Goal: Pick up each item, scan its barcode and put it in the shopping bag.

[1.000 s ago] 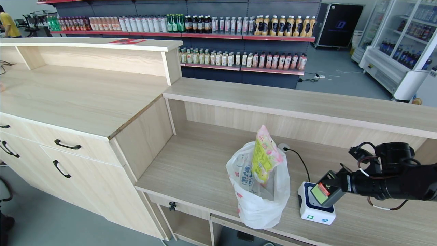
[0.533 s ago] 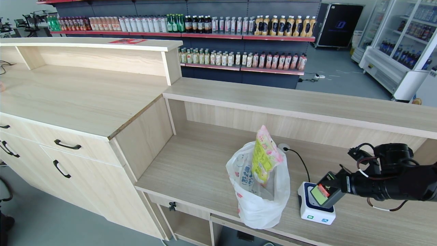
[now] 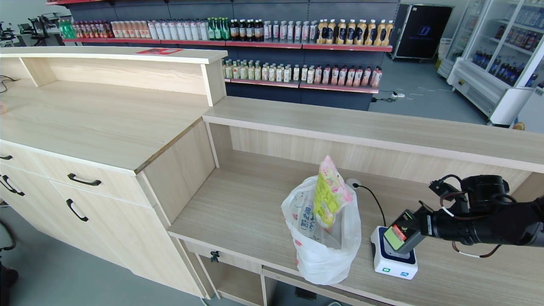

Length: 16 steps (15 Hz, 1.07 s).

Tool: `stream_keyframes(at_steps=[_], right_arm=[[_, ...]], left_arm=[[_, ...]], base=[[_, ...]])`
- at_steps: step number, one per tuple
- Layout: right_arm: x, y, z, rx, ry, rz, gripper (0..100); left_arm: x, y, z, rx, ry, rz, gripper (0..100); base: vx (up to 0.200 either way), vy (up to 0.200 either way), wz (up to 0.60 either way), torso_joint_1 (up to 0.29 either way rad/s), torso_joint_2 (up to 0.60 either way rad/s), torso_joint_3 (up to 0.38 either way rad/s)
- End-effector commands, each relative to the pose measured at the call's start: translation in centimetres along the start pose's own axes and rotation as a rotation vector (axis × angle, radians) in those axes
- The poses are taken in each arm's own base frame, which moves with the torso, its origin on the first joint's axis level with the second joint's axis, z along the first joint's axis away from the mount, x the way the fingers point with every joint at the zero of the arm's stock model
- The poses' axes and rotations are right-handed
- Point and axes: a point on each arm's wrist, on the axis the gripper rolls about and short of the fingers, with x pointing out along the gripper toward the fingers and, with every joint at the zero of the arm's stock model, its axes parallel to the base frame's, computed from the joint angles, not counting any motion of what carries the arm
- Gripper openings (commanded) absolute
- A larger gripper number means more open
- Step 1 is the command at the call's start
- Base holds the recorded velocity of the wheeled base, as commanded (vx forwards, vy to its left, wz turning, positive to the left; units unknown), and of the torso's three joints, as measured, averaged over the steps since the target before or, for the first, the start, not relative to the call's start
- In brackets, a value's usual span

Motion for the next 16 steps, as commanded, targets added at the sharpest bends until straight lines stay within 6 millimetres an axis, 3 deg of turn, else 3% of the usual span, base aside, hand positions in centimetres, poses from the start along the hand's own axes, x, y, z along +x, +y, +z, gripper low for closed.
stream_keyframes(at_steps=[1, 5, 6, 7, 9, 12, 13, 16], right_arm=[[0.2, 0.0, 0.0, 0.000, 0.003, 0.002, 0], [-1.0, 1.0, 0.8, -0.082, -0.050, 0.007, 0], [-6.4, 2.0, 1.4, -0.401, -0.187, -0.071, 0], [-9.2, 1.2, 0.8, -0.590, -0.222, -0.171, 0], [-12.7, -0.6, -0.9, -0.854, -0.202, -0.333, 0], [-13.8, -0.9, -0.5, -1.040, -0.296, -0.307, 0], [-13.7, 0.0, 0.3, -1.135, -0.402, -0.233, 0], [-12.2, 2.8, 1.0, -1.198, -0.471, -0.120, 0]], left_arm=[[0.0, 0.0, 0.0, 0.000, 0.000, 0.000, 100], [0.0, 0.0, 0.0, 0.000, 0.000, 0.000, 100], [0.0, 0.0, 0.0, 0.000, 0.000, 0.000, 100], [0.0, 0.0, 0.0, 0.000, 0.000, 0.000, 100], [0.0, 0.0, 0.0, 0.000, 0.000, 0.000, 100], [0.0, 0.0, 0.0, 0.000, 0.000, 0.000, 100], [0.0, 0.0, 0.0, 0.000, 0.000, 0.000, 100], [0.0, 0.0, 0.0, 0.000, 0.000, 0.000, 100]], base=[[0.000, 0.000, 0.00, 0.000, 0.00, 0.000], [0.000, 0.000, 0.00, 0.000, 0.00, 0.000], [0.000, 0.000, 0.00, 0.000, 0.00, 0.000], [0.000, 0.000, 0.00, 0.000, 0.00, 0.000], [0.000, 0.000, 0.00, 0.000, 0.00, 0.000], [0.000, 0.000, 0.00, 0.000, 0.00, 0.000], [0.000, 0.000, 0.60, 0.002, 0.01, 0.002], [0.000, 0.000, 0.40, 0.002, 0.00, 0.002]])
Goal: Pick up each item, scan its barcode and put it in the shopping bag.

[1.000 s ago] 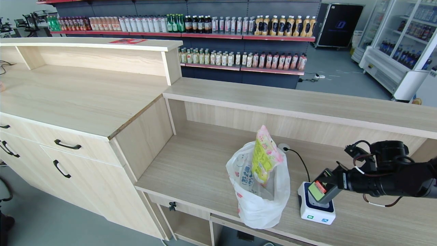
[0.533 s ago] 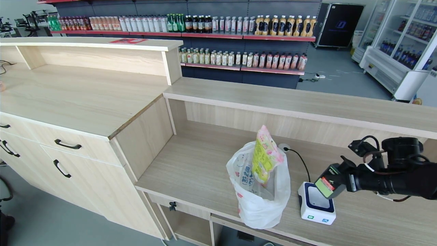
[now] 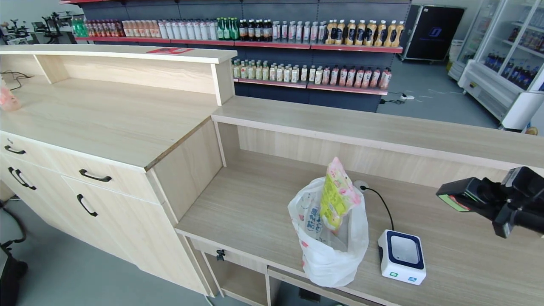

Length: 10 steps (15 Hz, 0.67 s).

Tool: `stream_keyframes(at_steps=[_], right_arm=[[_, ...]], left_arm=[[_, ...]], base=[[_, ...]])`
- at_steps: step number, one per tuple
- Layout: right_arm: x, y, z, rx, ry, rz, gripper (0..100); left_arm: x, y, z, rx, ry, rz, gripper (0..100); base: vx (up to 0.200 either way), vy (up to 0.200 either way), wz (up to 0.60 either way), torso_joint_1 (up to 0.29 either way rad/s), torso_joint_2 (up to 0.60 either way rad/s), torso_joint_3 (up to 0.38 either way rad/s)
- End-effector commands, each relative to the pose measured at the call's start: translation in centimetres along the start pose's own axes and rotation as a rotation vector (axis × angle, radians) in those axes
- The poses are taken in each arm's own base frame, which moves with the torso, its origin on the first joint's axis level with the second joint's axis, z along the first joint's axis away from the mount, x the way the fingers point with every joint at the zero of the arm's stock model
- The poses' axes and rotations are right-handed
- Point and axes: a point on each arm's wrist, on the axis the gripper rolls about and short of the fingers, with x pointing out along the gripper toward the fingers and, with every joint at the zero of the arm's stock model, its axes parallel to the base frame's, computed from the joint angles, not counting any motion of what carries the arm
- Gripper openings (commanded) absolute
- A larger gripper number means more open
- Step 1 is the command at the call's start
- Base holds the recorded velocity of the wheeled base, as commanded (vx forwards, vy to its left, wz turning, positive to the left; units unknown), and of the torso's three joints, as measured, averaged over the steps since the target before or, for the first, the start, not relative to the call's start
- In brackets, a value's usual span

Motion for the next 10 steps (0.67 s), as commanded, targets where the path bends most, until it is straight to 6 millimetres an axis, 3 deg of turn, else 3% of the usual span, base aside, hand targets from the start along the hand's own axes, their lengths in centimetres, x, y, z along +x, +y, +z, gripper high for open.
stream_keyframes(at_steps=[1, 3, 5, 7, 10], right_arm=[[1.4, 0.9, 2.5, 0.009, -0.093, 0.064, 0], [2.7, 1.9, 5.2, 0.023, -0.198, 0.122, 0], [3.3, 3.6, 6.5, 0.068, -0.245, 0.201, 0], [4.1, 5.5, 5.9, 0.124, -0.198, 0.317, 0], [5.7, 7.9, 3.2, 0.138, -0.087, 0.468, 0]], left_arm=[[0.0, 0.0, 0.0, 0.000, 0.000, 0.000, 100], [0.0, 0.0, 0.0, 0.000, 0.000, 0.000, 100], [0.0, 0.0, 0.0, 0.000, 0.000, 0.000, 100], [0.0, 0.0, 0.0, 0.000, 0.000, 0.000, 100], [0.0, 0.0, 0.0, 0.000, 0.000, 0.000, 100]], base=[[0.000, 0.000, 0.00, 0.000, 0.00, 0.000], [0.000, 0.000, 0.00, 0.000, 0.00, 0.000], [0.000, 0.000, 0.00, 0.000, 0.00, 0.000], [0.000, 0.000, 0.00, 0.000, 0.00, 0.000], [0.000, 0.000, 0.00, 0.000, 0.00, 0.000]])
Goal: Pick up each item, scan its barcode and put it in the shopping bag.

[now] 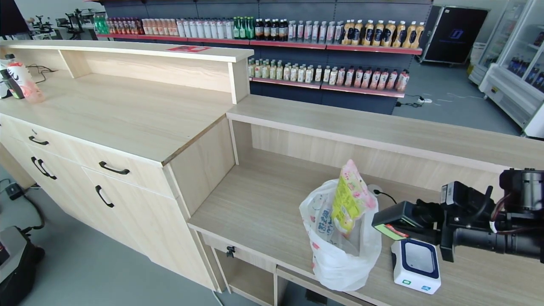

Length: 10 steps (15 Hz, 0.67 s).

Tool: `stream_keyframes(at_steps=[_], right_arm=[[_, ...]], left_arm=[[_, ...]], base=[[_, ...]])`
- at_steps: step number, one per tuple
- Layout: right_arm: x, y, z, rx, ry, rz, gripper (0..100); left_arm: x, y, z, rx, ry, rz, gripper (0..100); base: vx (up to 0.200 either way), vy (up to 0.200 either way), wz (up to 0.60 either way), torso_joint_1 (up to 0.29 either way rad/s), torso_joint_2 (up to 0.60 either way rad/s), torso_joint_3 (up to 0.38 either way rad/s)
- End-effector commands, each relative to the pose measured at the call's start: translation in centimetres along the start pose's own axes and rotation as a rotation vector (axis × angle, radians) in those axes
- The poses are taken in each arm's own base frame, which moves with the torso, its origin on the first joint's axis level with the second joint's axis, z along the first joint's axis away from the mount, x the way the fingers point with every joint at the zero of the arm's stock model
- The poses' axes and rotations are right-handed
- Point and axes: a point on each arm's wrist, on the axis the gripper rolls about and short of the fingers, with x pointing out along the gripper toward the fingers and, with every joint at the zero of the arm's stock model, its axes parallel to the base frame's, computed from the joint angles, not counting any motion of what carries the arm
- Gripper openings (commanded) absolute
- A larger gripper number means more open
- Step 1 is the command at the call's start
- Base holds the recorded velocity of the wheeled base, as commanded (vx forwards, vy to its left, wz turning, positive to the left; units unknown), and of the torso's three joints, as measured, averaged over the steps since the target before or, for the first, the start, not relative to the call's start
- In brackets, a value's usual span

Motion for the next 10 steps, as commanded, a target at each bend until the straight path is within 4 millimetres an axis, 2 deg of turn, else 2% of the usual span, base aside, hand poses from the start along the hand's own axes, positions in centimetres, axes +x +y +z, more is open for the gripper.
stream_keyframes(at_steps=[1, 5, 10], right_arm=[[1.9, 0.7, -2.7, 0.035, 0.060, 0.090, 0], [4.5, 1.2, -6.1, 0.052, 0.115, 0.178, 0], [7.0, 0.7, -8.9, 0.039, 0.138, 0.223, 0]], left_arm=[[0.0, 0.0, 0.0, 0.000, 0.000, 0.000, 100], [0.0, 0.0, 0.0, 0.000, 0.000, 0.000, 100], [0.0, 0.0, 0.0, 0.000, 0.000, 0.000, 100]], base=[[0.000, 0.000, 0.00, 0.000, 0.00, 0.000], [0.000, 0.000, 0.00, 0.000, 0.00, 0.000], [0.000, 0.000, 0.00, 0.000, 0.00, 0.000]])
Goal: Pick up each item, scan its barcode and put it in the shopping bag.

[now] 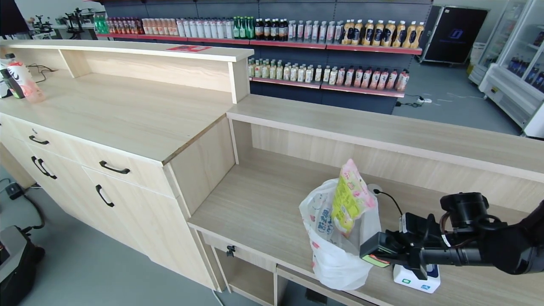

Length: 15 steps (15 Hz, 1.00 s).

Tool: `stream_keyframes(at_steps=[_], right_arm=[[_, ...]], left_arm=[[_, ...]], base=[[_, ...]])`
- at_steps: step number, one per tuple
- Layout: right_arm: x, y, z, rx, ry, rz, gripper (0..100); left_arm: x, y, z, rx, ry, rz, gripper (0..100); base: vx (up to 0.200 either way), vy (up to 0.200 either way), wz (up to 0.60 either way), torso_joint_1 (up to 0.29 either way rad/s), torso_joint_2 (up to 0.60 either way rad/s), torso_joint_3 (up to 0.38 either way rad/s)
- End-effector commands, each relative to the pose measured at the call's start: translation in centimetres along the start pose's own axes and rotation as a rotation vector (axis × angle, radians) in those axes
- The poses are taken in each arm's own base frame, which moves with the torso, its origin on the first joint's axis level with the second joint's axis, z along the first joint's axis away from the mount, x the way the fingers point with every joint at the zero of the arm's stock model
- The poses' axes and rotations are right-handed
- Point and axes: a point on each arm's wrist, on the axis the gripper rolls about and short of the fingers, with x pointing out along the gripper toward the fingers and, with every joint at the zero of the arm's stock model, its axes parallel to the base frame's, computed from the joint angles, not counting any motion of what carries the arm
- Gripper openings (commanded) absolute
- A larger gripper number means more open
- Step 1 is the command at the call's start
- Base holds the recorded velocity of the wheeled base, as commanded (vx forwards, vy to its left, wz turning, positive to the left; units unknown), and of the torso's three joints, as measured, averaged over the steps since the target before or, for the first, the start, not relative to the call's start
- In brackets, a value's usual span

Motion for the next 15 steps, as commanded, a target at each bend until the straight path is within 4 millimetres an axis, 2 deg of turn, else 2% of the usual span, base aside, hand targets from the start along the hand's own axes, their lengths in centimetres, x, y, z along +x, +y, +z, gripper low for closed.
stream_keyframes(at_steps=[1, 6, 8, 10, 15], right_arm=[[1.7, -0.1, -1.8, 0.030, 0.020, 0.038, 0], [2.9, -0.9, -2.6, 0.031, 0.015, 0.036, 0], [3.2, -2.3, -2.2, 0.002, -0.016, 0.014, 0], [3.8, -3.0, -2.6, -0.003, -0.022, 0.008, 0], [6.1, -3.8, -3.6, -0.006, -0.026, 0.031, 0]], left_arm=[[0.0, 0.0, 0.0, 0.000, 0.000, 0.000, 100], [0.0, 0.0, 0.0, 0.000, 0.000, 0.000, 100], [0.0, 0.0, 0.0, 0.000, 0.000, 0.000, 100], [0.0, 0.0, 0.0, 0.000, 0.000, 0.000, 100], [0.0, 0.0, 0.0, 0.000, 0.000, 0.000, 100]], base=[[0.000, 0.000, 0.00, 0.000, 0.00, 0.000], [0.000, 0.000, 0.00, 0.000, 0.00, 0.000], [0.000, 0.000, 0.00, 0.000, 0.00, 0.000], [0.000, 0.000, 0.00, 0.000, 0.00, 0.000], [0.000, 0.000, 0.00, 0.000, 0.00, 0.000]])
